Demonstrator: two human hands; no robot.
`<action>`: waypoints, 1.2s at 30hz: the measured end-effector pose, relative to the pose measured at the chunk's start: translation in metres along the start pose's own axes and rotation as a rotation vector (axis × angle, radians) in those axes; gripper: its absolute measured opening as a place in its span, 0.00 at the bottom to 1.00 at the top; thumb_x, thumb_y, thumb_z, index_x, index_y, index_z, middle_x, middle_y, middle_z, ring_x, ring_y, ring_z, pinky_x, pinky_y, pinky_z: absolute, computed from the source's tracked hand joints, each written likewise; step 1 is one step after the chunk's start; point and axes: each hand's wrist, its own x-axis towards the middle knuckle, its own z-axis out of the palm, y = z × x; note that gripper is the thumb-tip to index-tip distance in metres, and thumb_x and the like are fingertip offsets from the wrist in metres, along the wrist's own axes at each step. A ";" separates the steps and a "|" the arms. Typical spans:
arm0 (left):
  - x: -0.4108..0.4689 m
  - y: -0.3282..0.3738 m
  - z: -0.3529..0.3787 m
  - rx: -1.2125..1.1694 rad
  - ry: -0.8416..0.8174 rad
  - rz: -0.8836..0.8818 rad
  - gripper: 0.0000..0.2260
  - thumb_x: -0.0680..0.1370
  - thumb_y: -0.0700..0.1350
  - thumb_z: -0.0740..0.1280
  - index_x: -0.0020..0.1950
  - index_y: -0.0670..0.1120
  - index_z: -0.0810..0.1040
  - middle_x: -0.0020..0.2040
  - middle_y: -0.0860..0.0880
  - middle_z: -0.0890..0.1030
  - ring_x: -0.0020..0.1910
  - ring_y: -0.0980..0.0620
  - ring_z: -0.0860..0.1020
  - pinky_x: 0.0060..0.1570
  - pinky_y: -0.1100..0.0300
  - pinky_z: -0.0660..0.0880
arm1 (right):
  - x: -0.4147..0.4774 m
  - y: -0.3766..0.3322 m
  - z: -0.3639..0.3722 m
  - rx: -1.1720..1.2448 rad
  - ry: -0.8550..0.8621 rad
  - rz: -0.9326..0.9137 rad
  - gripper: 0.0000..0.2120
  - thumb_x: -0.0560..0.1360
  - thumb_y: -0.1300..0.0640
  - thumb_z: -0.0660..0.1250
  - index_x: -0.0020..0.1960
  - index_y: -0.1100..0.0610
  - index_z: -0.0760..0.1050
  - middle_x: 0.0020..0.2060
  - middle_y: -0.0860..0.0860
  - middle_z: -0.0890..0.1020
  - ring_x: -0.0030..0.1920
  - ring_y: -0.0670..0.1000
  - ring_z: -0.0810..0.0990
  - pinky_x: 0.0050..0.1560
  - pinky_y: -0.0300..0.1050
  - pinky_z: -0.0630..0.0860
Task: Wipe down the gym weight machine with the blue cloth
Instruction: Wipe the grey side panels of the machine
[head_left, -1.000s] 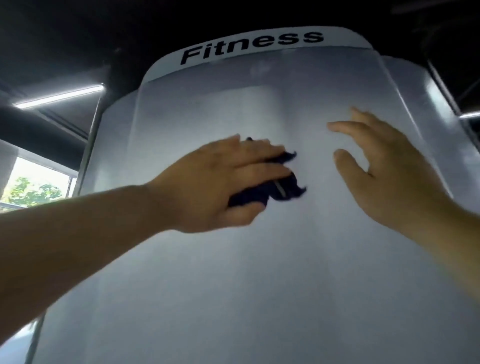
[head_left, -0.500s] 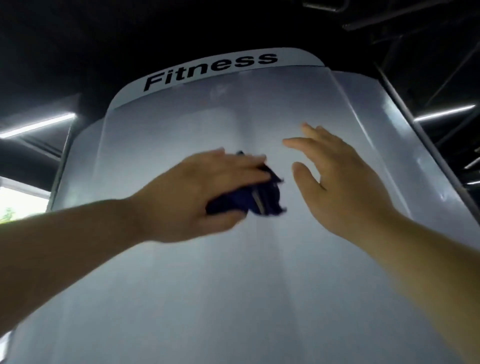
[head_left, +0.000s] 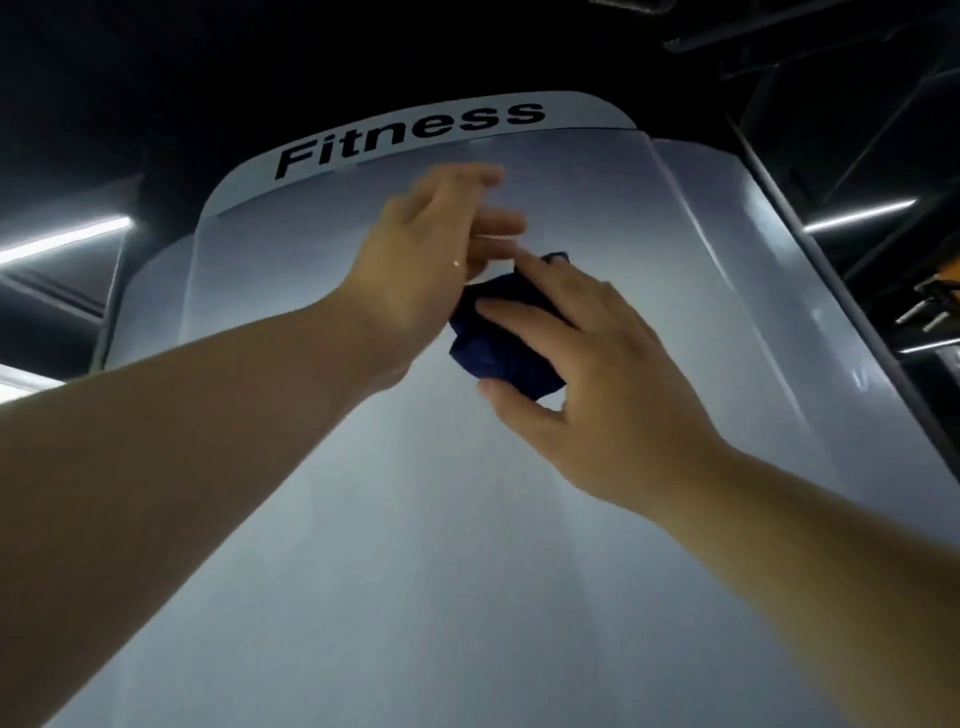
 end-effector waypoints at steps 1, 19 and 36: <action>0.001 -0.003 -0.005 0.057 0.104 0.036 0.12 0.84 0.46 0.55 0.59 0.54 0.76 0.51 0.55 0.84 0.50 0.59 0.81 0.53 0.65 0.73 | 0.003 0.003 0.002 -0.048 0.036 -0.030 0.21 0.75 0.45 0.64 0.66 0.49 0.75 0.71 0.49 0.72 0.73 0.56 0.66 0.72 0.58 0.65; -0.018 -0.072 -0.049 0.992 -0.025 0.362 0.29 0.78 0.58 0.44 0.78 0.55 0.60 0.79 0.53 0.58 0.79 0.53 0.54 0.75 0.56 0.46 | 0.015 0.031 -0.016 -0.143 -0.010 0.093 0.18 0.76 0.51 0.63 0.64 0.51 0.78 0.74 0.50 0.67 0.76 0.53 0.60 0.74 0.50 0.58; -0.021 -0.070 -0.051 0.963 -0.033 0.369 0.29 0.77 0.59 0.46 0.76 0.53 0.65 0.78 0.51 0.62 0.78 0.51 0.58 0.74 0.54 0.49 | 0.016 0.066 -0.031 0.025 0.009 0.368 0.18 0.81 0.56 0.59 0.69 0.44 0.71 0.74 0.45 0.63 0.74 0.53 0.63 0.71 0.59 0.67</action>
